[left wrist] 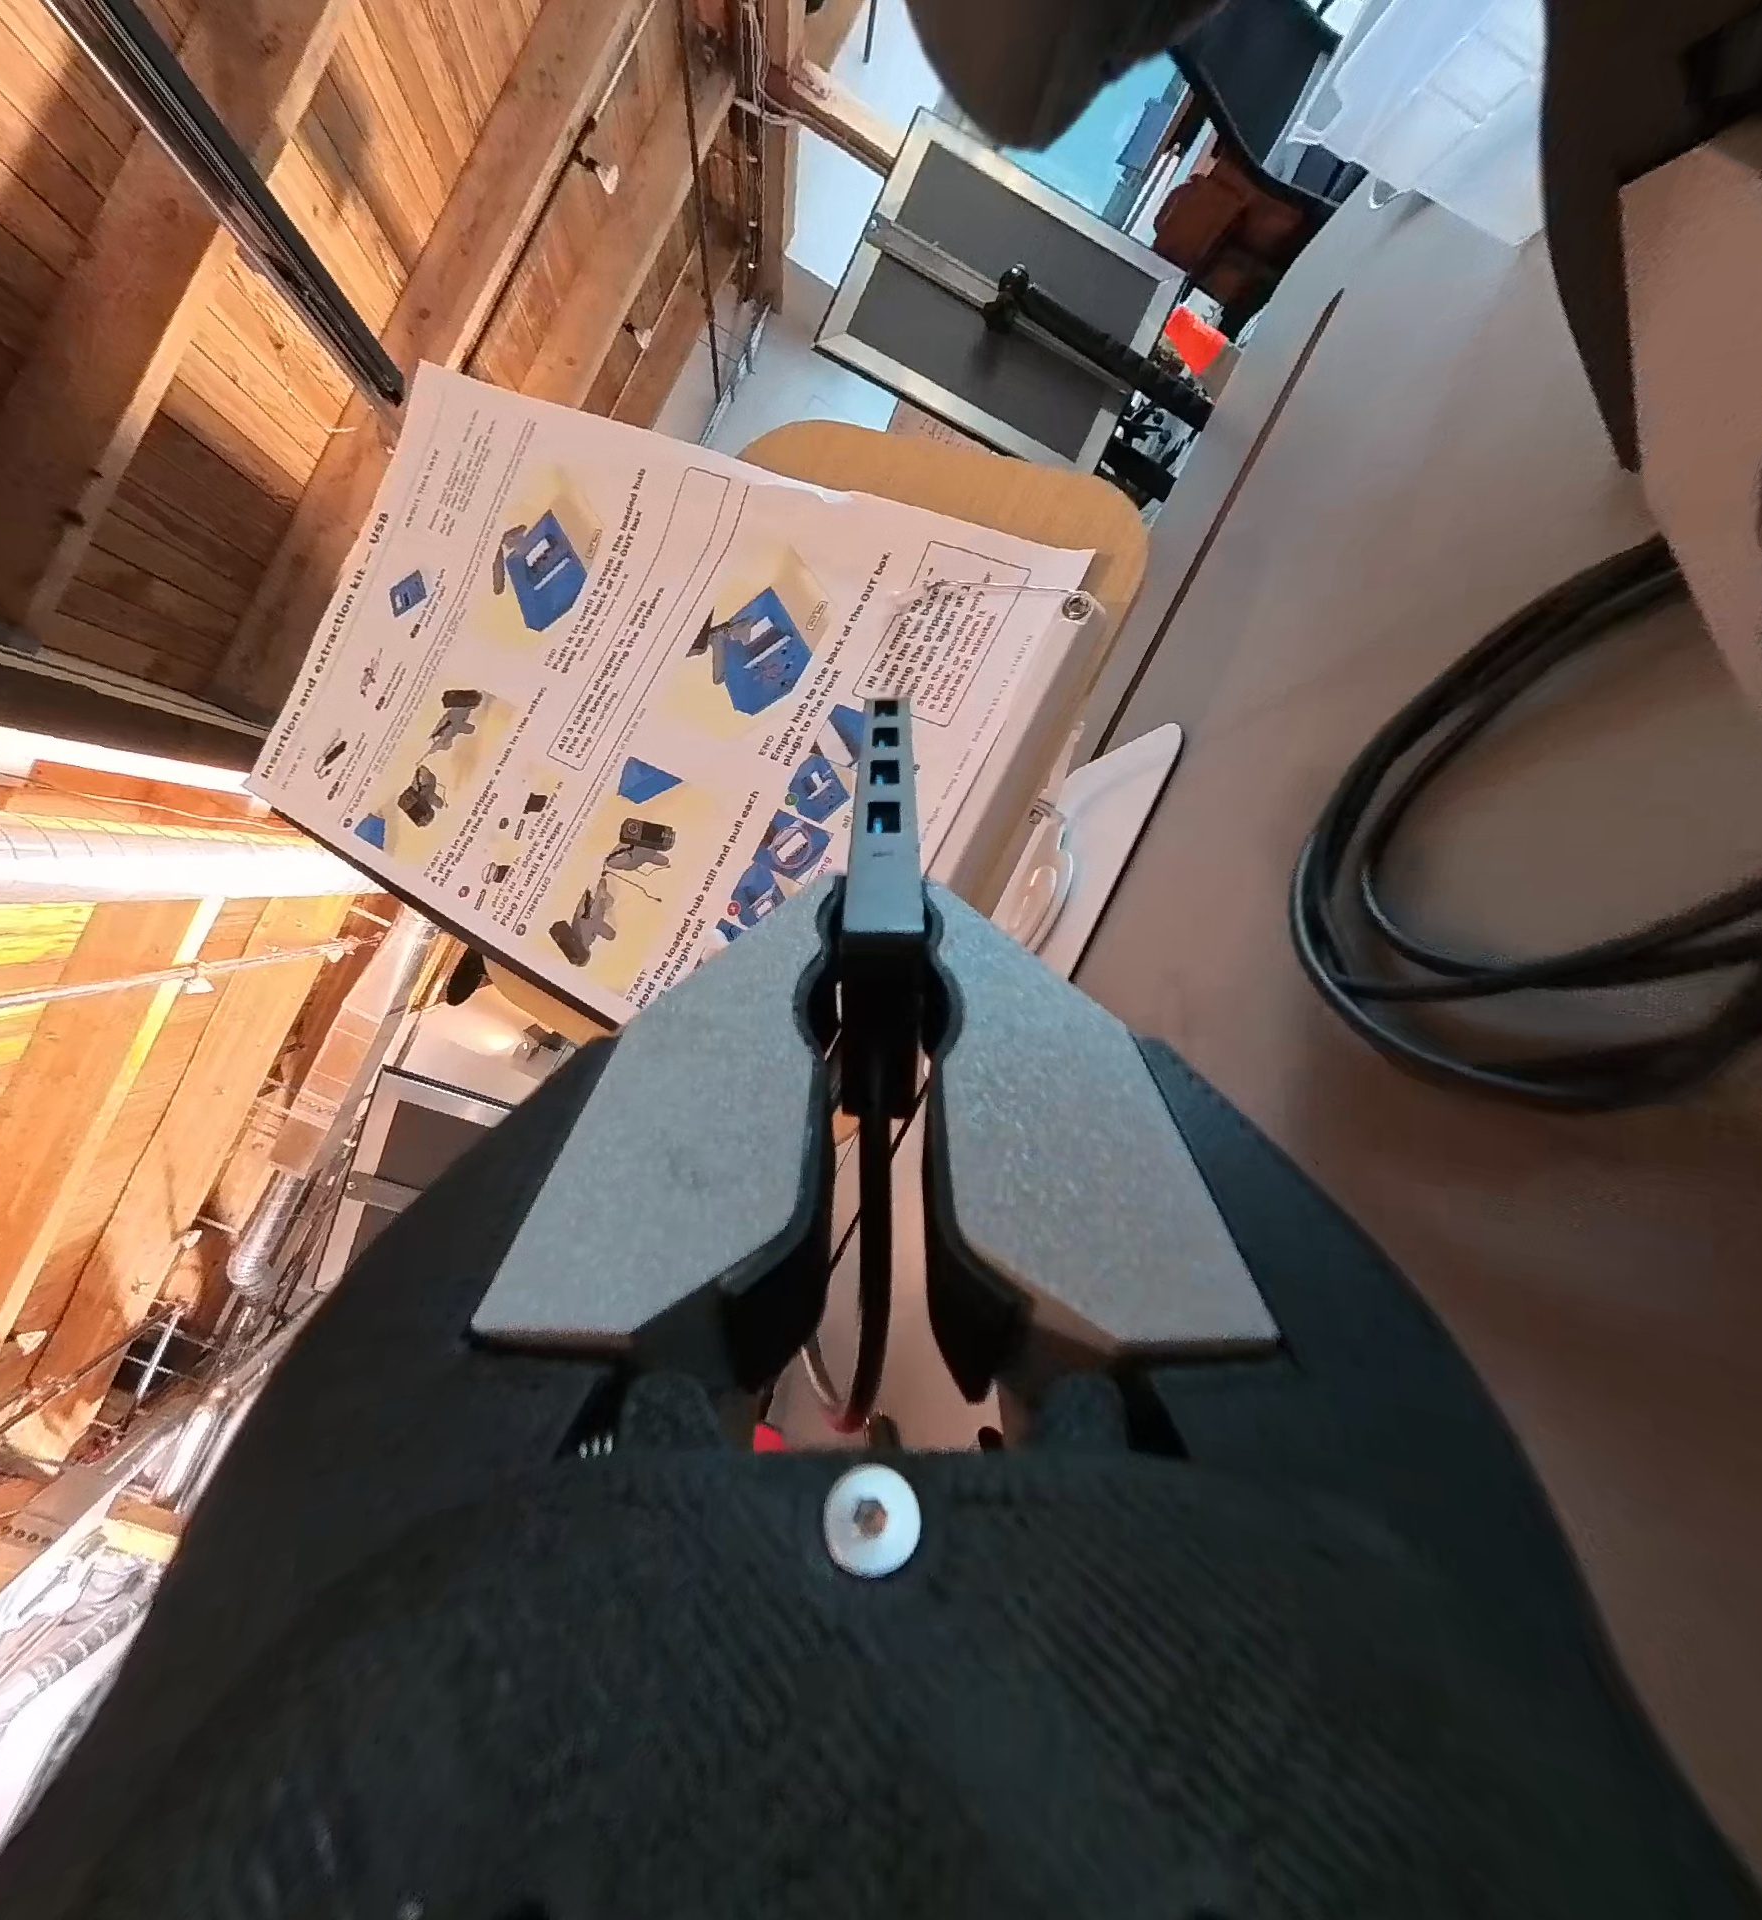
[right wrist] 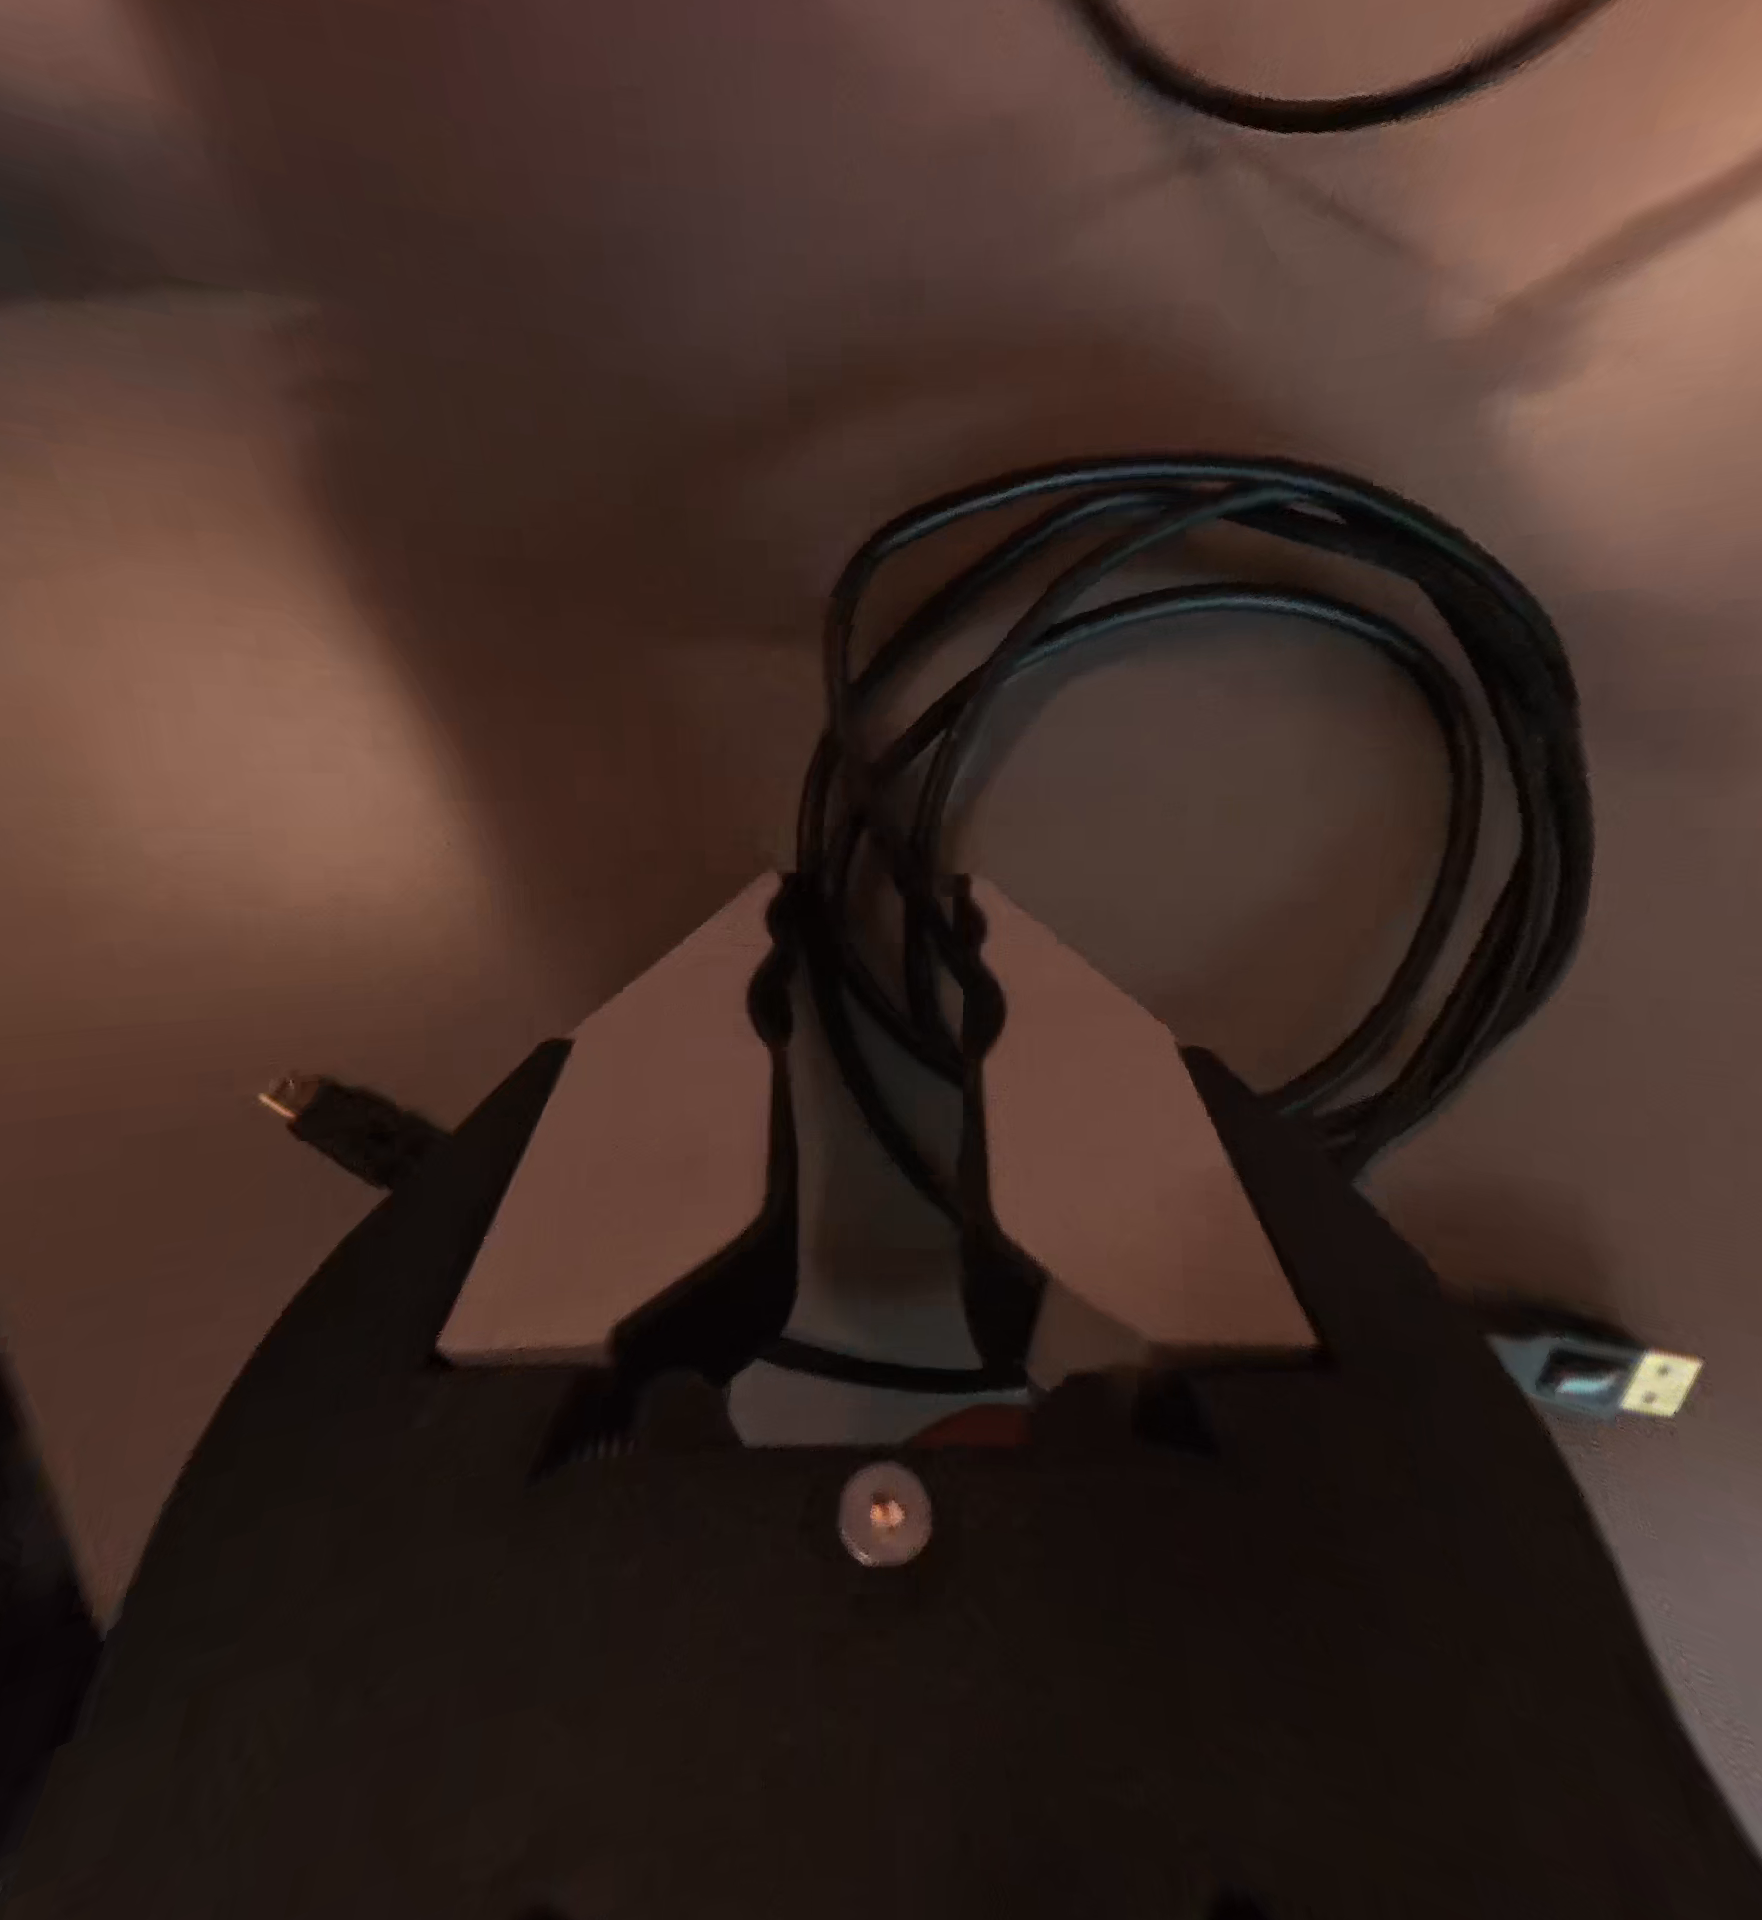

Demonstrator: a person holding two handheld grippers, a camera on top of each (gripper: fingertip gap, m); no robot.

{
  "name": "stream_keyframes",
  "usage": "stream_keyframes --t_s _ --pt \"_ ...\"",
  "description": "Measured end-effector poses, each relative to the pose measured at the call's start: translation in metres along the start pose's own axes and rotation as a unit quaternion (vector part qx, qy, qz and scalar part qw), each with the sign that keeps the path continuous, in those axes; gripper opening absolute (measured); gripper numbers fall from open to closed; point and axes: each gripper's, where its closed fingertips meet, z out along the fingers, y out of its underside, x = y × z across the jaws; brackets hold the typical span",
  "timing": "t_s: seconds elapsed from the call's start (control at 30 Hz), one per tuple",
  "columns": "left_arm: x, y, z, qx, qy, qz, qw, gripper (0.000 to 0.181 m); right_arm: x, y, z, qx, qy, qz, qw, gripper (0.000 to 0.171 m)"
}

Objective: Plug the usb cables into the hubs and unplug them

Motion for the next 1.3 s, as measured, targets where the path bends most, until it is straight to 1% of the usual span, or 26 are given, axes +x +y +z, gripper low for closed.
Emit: stream_keyframes --t_s 0.1,0.17,0.3,0.33,0.43,0.5,0.6,0.7,0.77,0.87,0.97,1.07,1.13,1.17,1.23,1.3 --pt "-0.003 0.002 -0.001 -0.003 -0.004 -0.002 1.0 0.009 0.033 -0.002 0.002 0.05 0.085 0.139 0.985 0.023" --pt "-0.006 0.003 -0.001 -0.004 -0.008 -0.009 1.0 0.009 0.042 0.0 0.001 0.063 0.122 0.169 0.976 0.024" --pt "-0.009 0.004 -0.002 -0.004 -0.011 -0.011 1.0 0.009 0.038 0.001 -0.004 0.074 0.145 0.177 0.971 0.026" --pt "-0.009 0.003 -0.002 -0.004 -0.011 -0.009 1.0 0.009 0.034 -0.001 -0.006 0.076 0.136 0.169 0.973 0.028" --pt "-0.008 0.003 -0.002 -0.001 -0.008 -0.008 1.0 0.009 0.024 -0.006 -0.019 0.088 0.093 0.145 0.981 0.044" --pt "-0.007 0.002 -0.003 0.001 -0.006 -0.005 1.0 0.009 0.017 -0.009 -0.027 0.1 0.052 0.126 0.986 0.049" --pt "-0.005 0.0 -0.003 0.007 0.0 -0.002 1.0 0.009 -0.004 -0.011 -0.033 0.113 -0.02 0.078 0.99 0.052" --pt "-0.002 0.0 -0.003 0.006 0.002 0.005 1.0 0.009 -0.025 -0.01 -0.034 0.119 -0.067 0.022 0.99 0.054" --pt "0.001 0.0 -0.002 0.006 0.007 0.005 1.0 0.009 -0.027 -0.01 -0.028 0.113 -0.066 -0.006 0.991 0.053" --pt "0.004 0.001 -0.001 0.005 0.011 0.01 1.0 0.009 -0.034 -0.008 -0.012 0.091 -0.09 -0.016 0.992 0.055" --pt "0.007 0.002 0.0 0.002 0.014 0.013 1.0 0.009 -0.027 -0.012 0.005 0.081 -0.068 -0.03 0.994 0.051" --pt "0.007 0.005 0.001 -0.001 0.016 0.014 1.0 0.009 -0.008 -0.021 0.013 0.077 -0.021 -0.011 0.997 0.027" --pt "0.007 0.008 0.001 -0.006 0.015 0.014 1.0 0.009 0.011 -0.023 0.016 0.073 0.019 0.03 0.997 0.01" --pt "0.006 0.01 0.001 -0.01 0.015 0.015 1.0 0.009 0.016 -0.024 0.017 0.075 0.026 0.051 0.996 0.002" --pt "0.007 0.013 0.002 -0.014 0.017 0.018 1.0 0.009 0.012 -0.027 0.015 0.091 0.0 0.072 0.993 0.013" --pt "0.012 0.018 0.003 -0.019 0.028 0.025 0.999 0.009 0.009 -0.029 0.008 0.113 -0.014 0.071 0.991 0.024"
